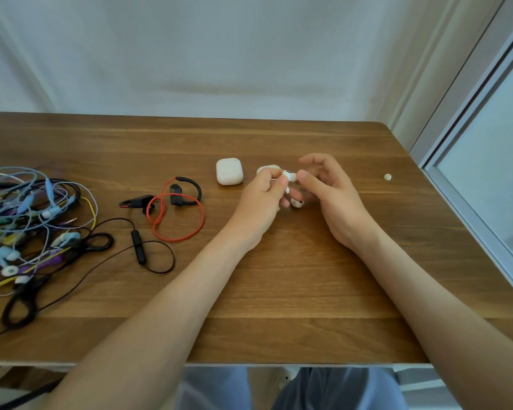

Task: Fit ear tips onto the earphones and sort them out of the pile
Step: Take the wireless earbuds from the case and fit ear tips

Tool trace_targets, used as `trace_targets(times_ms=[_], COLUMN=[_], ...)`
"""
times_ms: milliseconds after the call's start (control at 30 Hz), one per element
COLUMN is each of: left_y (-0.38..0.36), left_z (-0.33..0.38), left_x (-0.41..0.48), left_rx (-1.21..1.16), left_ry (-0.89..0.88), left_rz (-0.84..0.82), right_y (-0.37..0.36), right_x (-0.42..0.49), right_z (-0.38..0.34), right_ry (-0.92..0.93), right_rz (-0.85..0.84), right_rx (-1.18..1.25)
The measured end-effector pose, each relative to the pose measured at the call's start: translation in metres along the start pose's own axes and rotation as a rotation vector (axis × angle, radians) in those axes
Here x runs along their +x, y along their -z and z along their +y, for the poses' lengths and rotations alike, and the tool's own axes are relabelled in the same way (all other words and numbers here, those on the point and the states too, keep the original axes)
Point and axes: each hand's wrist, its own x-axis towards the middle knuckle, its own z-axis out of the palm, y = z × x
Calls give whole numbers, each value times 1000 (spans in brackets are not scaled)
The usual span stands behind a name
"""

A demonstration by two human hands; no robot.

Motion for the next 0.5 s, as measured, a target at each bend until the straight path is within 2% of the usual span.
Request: trace_targets(times_ms=[100,233,300,367,433,500], left_y=[0,1,1,2,4,4], left_z=[2,1,2,5,8,9], left_x=[0,0,0,0,0,0], left_rx=[1,27,-32,-162,-278,-291], left_ry=[2,18,26,59,90,94], left_rz=[-7,-8,15,53,77,81], right_y=[-3,-2,-2,3,8,10], right_x=[-3,-3,-3,-4,-5,-3], right_z=[-5,-6,-4,-3,0,7], right_ry=[27,3,10,84,208,298], right_rz=[-41,-14,48,62,-65,-160], right_rx=[-56,-30,-96,-369,-779,-966])
